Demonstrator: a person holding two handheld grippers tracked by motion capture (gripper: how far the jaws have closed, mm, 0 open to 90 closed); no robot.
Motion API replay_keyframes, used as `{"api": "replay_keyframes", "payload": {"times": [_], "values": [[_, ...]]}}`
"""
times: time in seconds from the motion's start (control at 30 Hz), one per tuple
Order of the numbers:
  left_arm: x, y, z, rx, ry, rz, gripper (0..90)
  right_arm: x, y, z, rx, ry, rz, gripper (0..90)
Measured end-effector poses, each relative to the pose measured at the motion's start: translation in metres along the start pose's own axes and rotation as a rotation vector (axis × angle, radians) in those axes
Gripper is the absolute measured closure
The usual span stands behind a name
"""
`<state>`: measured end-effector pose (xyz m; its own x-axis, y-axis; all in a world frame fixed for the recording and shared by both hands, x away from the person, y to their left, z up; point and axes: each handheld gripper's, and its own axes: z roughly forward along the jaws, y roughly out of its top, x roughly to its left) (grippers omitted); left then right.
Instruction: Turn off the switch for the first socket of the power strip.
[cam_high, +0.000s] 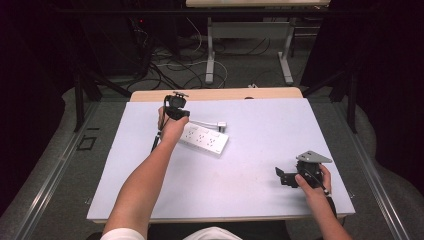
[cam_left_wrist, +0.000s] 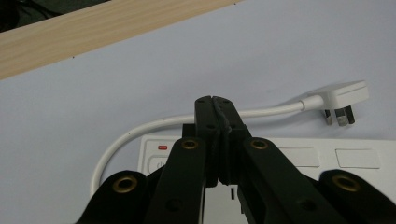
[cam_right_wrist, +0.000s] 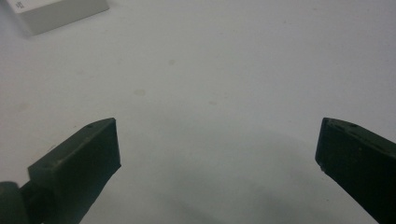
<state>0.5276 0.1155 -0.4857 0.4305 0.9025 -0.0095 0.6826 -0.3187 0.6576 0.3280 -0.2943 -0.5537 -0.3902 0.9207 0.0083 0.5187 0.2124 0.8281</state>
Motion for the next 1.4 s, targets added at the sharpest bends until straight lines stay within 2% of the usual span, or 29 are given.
{"api": "replay_keyframes", "payload": {"times": [0.3, 0.4, 0.57, 0.67, 1.4], "values": [[-0.003, -0.002, 0.014, 0.076, -0.046, -0.013, 90.0, -0.002, 0.0, 0.002, -0.002, -0.007, -0.017, 0.0], [-0.005, -0.003, 0.018, 0.095, -0.057, -0.016, 90.0, -0.001, 0.0, 0.002, 0.006, 0.001, -0.004, 0.0], [-0.008, -0.004, 0.022, 0.115, -0.067, -0.015, 90.0, -0.001, 0.0, 0.002, 0.004, 0.004, -0.018, 0.0], [-0.01, -0.005, 0.024, 0.12, -0.071, -0.01, 90.0, -0.001, 0.0, 0.002, 0.009, 0.006, -0.008, 0.0], [-0.022, -0.008, 0.032, 0.133, -0.08, 0.002, 90.0, 0.0, 0.0, 0.002, 0.006, 0.01, -0.019, 0.0]]}}
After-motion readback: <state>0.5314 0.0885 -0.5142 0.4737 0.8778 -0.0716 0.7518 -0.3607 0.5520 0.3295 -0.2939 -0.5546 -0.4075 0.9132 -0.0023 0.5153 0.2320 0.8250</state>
